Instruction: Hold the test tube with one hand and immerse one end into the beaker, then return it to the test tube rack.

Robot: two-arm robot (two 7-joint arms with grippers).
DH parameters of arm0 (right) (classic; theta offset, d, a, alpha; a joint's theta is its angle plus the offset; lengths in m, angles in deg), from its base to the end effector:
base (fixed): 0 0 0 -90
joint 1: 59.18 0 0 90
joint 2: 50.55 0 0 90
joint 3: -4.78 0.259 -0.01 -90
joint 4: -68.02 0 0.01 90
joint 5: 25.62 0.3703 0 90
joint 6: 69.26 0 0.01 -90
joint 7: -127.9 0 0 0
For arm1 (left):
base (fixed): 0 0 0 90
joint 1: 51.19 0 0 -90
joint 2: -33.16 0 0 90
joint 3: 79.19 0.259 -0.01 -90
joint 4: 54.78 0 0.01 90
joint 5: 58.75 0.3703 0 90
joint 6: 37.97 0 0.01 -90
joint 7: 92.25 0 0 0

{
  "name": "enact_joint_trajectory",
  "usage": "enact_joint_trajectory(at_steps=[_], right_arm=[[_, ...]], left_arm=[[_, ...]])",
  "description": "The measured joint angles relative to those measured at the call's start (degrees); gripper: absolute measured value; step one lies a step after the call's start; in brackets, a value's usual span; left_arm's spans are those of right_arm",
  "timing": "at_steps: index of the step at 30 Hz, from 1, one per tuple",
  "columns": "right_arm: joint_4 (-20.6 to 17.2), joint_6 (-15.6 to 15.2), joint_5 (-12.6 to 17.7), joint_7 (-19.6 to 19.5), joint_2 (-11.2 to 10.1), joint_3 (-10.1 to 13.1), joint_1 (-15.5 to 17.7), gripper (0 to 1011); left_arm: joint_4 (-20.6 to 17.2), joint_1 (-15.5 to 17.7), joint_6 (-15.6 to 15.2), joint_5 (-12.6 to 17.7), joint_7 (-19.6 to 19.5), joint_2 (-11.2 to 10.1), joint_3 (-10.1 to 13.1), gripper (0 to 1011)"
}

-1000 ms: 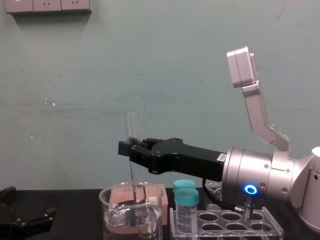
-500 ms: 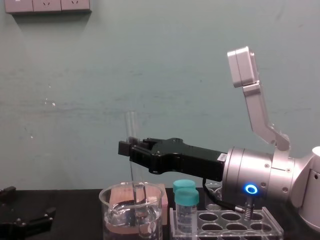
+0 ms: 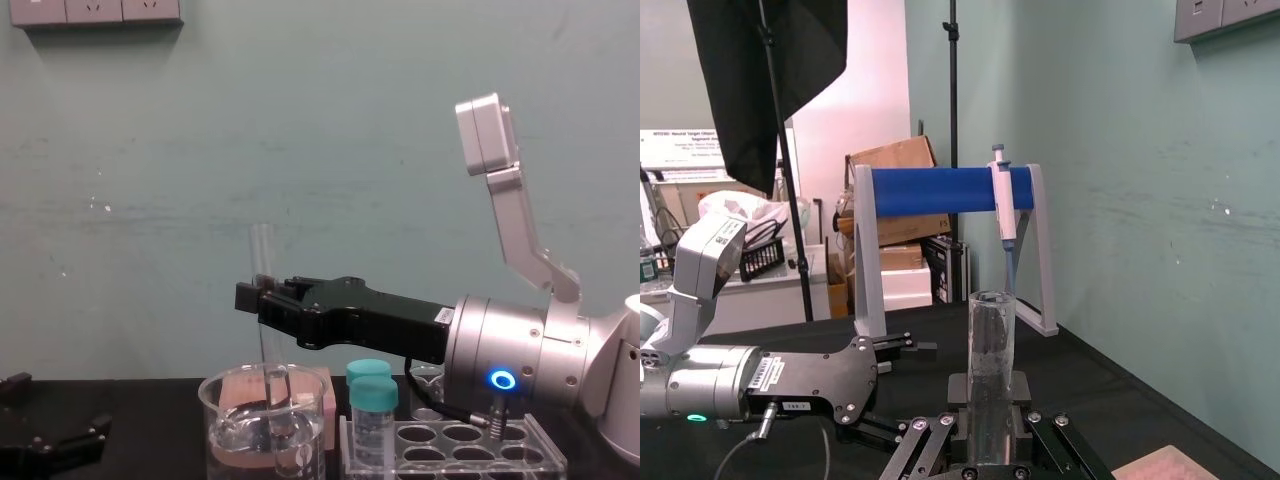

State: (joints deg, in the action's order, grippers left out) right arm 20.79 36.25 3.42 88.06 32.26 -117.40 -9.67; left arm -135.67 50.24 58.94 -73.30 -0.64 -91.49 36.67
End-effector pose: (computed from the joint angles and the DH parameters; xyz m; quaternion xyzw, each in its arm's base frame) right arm 0.5320 0.0834 -0.2523 0.0561 -0.0398 -0.1967 0.9781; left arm 0.4112 0.0489 -0.2891 0.1416 -0.1324 0.5799 0.7913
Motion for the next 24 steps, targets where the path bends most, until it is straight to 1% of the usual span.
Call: enact_joint_trajectory(at_steps=[24], right_arm=[[-0.3,0.0,0.2,0.1,-0.2,0.0,0.3,241]], left_arm=[[0.0,0.0,0.0,0.0,0.0,0.0,0.0,1000]])
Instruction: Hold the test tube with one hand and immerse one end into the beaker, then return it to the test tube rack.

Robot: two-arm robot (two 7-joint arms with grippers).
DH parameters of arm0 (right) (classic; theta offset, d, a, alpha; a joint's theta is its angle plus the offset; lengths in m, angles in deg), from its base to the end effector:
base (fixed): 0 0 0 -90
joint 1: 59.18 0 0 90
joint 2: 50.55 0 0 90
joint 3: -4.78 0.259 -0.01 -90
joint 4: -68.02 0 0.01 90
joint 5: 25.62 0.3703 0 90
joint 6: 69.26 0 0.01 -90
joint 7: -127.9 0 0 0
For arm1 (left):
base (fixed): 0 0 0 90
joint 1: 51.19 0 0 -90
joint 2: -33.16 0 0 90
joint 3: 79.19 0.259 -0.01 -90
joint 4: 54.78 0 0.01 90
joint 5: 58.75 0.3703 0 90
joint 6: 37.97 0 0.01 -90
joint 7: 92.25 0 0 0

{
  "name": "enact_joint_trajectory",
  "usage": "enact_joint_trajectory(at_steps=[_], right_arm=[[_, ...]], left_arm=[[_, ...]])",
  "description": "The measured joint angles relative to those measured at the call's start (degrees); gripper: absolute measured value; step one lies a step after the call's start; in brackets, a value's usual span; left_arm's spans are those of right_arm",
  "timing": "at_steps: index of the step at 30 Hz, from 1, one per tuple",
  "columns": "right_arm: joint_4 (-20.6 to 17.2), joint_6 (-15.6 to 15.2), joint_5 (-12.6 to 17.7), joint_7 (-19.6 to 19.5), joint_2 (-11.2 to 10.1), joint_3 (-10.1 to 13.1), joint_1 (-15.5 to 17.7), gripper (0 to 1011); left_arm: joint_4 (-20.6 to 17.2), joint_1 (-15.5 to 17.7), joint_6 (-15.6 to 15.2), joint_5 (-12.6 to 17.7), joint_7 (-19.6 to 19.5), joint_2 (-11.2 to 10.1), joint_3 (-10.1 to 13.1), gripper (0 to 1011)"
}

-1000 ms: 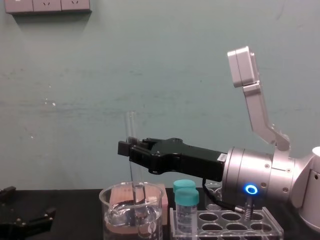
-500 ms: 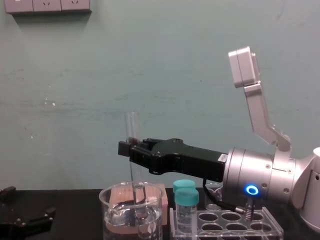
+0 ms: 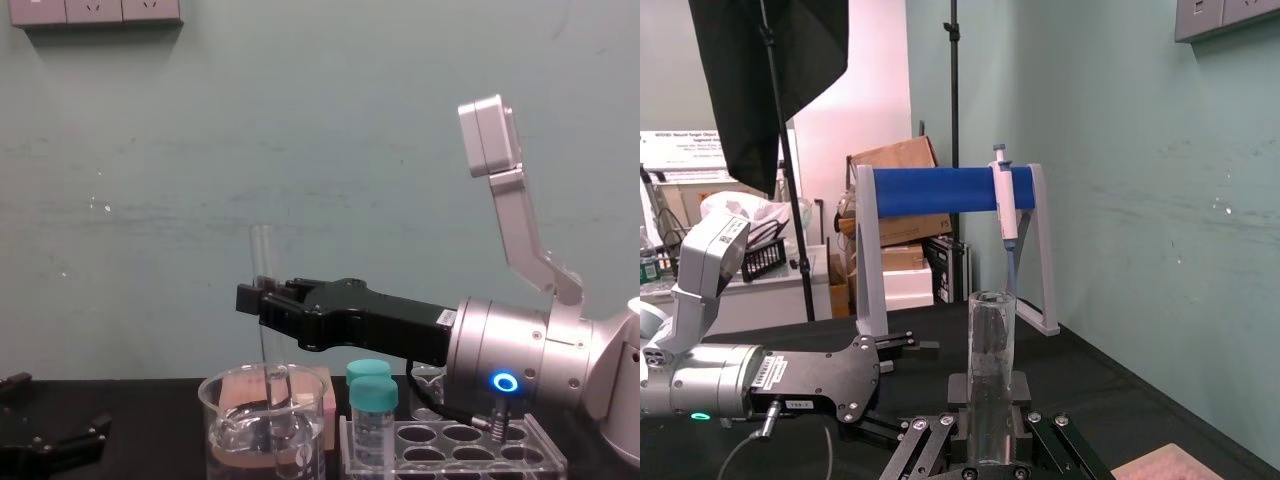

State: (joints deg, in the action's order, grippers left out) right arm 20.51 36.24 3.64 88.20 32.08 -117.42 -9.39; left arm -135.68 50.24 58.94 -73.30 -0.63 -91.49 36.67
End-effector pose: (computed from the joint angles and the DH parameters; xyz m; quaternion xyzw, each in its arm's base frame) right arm 0.5309 0.0826 -0.2534 0.0571 -0.0386 -0.1957 0.9782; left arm 0.4112 0.0488 -0.2891 0.1415 -0.1325 0.5799 0.7913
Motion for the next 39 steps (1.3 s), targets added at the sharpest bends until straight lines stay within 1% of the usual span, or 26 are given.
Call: enact_joint_trajectory(at_steps=[39], right_arm=[[-0.7,-0.2,0.2,0.0,-0.4,-0.2,0.2,241]], left_arm=[[0.0,0.0,0.0,0.0,0.0,0.0,0.0,1000]])
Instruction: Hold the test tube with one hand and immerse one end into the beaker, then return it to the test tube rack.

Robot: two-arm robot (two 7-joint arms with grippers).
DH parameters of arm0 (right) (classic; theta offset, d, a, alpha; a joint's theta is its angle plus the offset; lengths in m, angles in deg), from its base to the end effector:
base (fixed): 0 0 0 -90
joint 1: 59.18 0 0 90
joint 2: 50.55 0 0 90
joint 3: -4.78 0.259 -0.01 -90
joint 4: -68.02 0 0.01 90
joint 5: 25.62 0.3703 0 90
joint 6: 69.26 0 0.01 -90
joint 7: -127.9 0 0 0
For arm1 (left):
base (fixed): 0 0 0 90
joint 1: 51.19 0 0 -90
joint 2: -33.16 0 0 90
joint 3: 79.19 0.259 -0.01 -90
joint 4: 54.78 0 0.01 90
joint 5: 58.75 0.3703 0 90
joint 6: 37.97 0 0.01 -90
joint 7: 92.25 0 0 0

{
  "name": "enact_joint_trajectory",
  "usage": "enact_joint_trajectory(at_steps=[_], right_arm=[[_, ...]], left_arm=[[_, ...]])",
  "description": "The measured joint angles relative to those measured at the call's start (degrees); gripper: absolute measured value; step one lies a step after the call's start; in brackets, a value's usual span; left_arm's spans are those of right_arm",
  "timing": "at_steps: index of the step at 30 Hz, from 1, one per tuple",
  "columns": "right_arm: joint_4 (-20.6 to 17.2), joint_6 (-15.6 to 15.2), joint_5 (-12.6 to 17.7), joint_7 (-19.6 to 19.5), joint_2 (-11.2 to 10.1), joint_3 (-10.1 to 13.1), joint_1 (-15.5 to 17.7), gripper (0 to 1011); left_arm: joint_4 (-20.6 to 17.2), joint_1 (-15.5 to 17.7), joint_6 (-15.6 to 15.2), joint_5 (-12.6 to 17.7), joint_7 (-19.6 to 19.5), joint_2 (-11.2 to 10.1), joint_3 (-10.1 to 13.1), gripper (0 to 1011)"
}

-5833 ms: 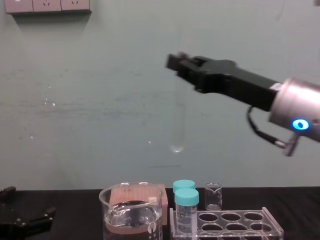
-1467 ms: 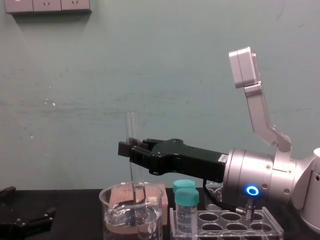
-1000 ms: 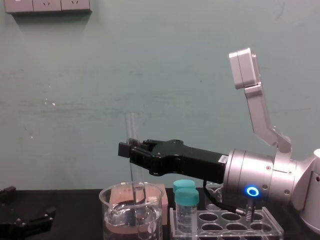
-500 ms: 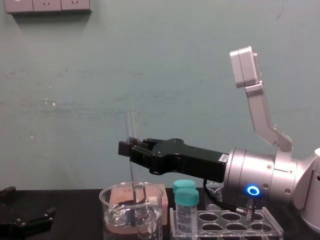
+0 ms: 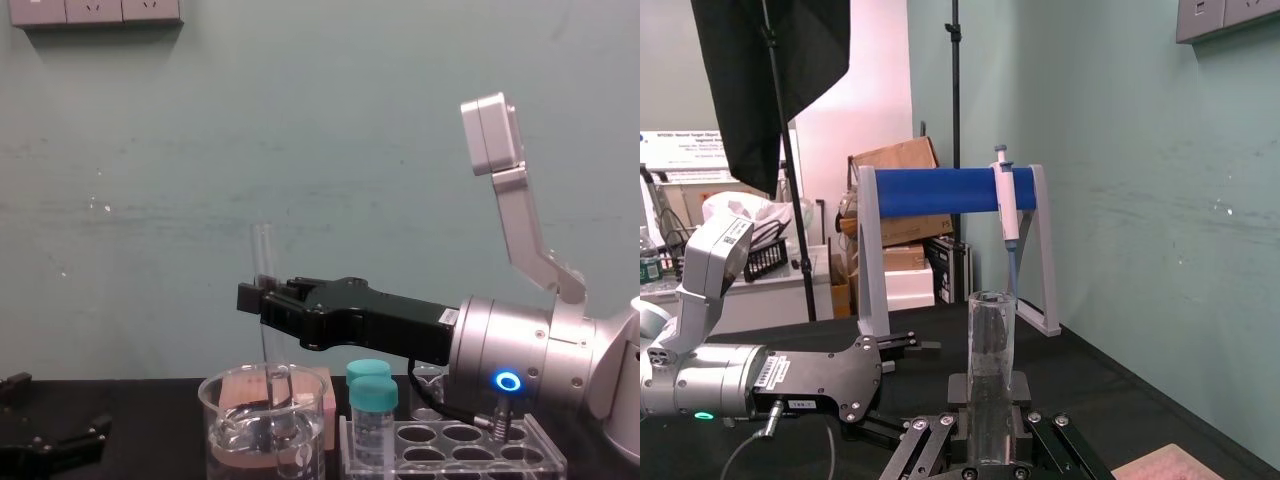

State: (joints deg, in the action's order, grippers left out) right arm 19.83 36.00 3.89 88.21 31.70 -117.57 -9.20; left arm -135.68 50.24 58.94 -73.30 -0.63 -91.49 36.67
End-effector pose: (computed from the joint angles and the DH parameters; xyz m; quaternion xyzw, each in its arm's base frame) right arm 0.5303 0.0818 -0.2520 0.0573 -0.0390 -0.1944 0.9785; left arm 0.4112 0.0488 -0.2891 0.1415 -0.1325 0.5799 0.7913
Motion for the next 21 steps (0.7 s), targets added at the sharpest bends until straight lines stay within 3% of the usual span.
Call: enact_joint_trajectory(at_steps=[21], right_arm=[[0.7,0.0,-0.1,0.1,0.3,-0.2,-0.4,241]], left_arm=[[0.0,0.0,0.0,0.0,0.0,0.0,0.0,1000]])
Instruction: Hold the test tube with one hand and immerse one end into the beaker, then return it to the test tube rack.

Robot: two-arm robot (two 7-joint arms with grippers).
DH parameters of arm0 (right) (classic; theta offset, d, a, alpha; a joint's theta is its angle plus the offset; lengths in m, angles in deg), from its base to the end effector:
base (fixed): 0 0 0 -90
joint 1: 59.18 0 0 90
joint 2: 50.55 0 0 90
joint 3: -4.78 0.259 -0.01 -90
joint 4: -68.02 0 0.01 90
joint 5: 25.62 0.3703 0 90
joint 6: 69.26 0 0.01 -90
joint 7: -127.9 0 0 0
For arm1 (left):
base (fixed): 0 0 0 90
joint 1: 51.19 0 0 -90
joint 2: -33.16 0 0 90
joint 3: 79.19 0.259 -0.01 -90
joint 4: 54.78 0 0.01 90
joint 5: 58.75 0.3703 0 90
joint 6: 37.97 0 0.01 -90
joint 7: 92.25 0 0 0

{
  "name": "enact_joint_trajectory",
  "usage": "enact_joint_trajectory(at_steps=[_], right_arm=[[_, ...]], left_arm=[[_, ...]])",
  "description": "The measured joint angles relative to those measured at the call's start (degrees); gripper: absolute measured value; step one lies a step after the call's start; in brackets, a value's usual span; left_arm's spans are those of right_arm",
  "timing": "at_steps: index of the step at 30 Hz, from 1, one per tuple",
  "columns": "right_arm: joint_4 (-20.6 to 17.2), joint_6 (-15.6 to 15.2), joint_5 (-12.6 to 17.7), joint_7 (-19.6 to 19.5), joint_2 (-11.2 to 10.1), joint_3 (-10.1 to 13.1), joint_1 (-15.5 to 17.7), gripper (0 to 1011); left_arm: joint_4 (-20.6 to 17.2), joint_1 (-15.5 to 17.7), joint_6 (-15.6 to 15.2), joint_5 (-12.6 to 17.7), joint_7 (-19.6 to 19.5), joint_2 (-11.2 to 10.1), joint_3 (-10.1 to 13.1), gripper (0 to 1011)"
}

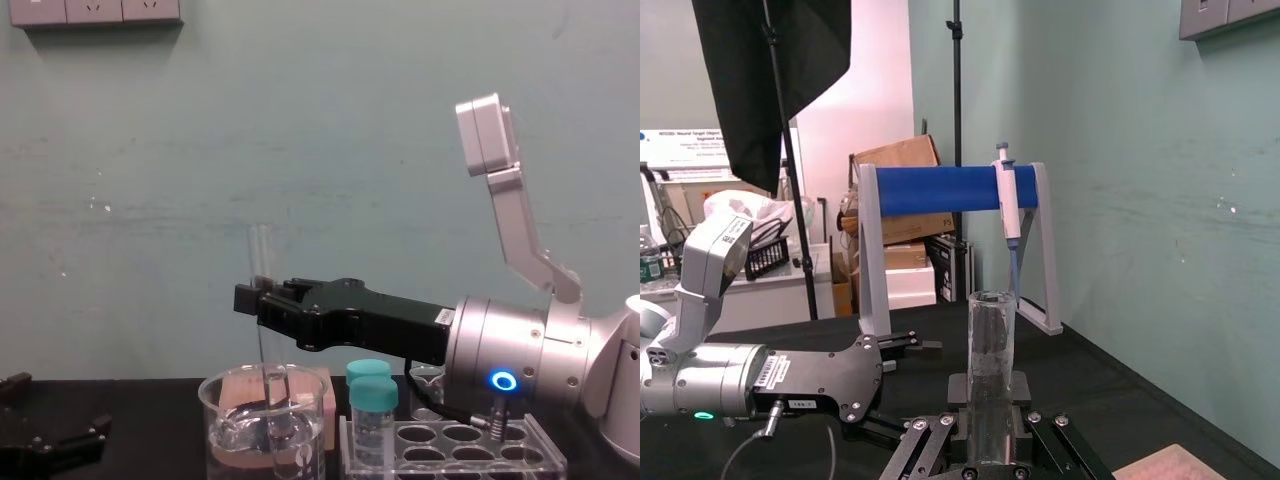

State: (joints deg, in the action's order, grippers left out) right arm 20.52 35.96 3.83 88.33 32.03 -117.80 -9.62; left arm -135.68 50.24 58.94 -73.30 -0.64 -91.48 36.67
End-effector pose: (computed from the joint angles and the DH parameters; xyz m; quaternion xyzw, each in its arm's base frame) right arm 0.5314 0.0837 -0.2523 0.0553 -0.0376 -0.1926 0.9790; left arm 0.4112 0.0488 -0.2891 0.1414 -0.1324 0.5799 0.7913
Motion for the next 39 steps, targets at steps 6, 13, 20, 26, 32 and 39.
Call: enact_joint_trajectory(at_steps=[6,13,20,26,32,39], right_arm=[[0.3,0.1,0.0,0.1,0.1,0.0,-0.1,241],[0.8,0.2,0.1,0.3,0.4,0.0,-0.3,241],[1.0,0.4,0.1,0.3,0.6,0.1,-0.4,241],[1.5,0.5,0.1,0.4,0.8,0.2,-0.6,241],[1.6,0.5,0.1,0.6,0.8,0.2,-0.6,241],[1.8,0.6,0.1,0.8,0.9,0.2,-0.7,241]], left_arm=[[0.0,0.0,0.0,0.0,0.0,0.0,0.0,1000],[0.0,0.0,0.0,0.0,0.0,0.0,0.0,1000],[0.0,0.0,0.0,0.0,0.0,0.0,0.0,1000],[0.0,0.0,0.0,0.0,0.0,0.0,0.0,1000],[0.0,0.0,0.0,0.0,0.0,0.0,0.0,1000],[0.0,0.0,0.0,0.0,0.0,0.0,0.0,1000]])
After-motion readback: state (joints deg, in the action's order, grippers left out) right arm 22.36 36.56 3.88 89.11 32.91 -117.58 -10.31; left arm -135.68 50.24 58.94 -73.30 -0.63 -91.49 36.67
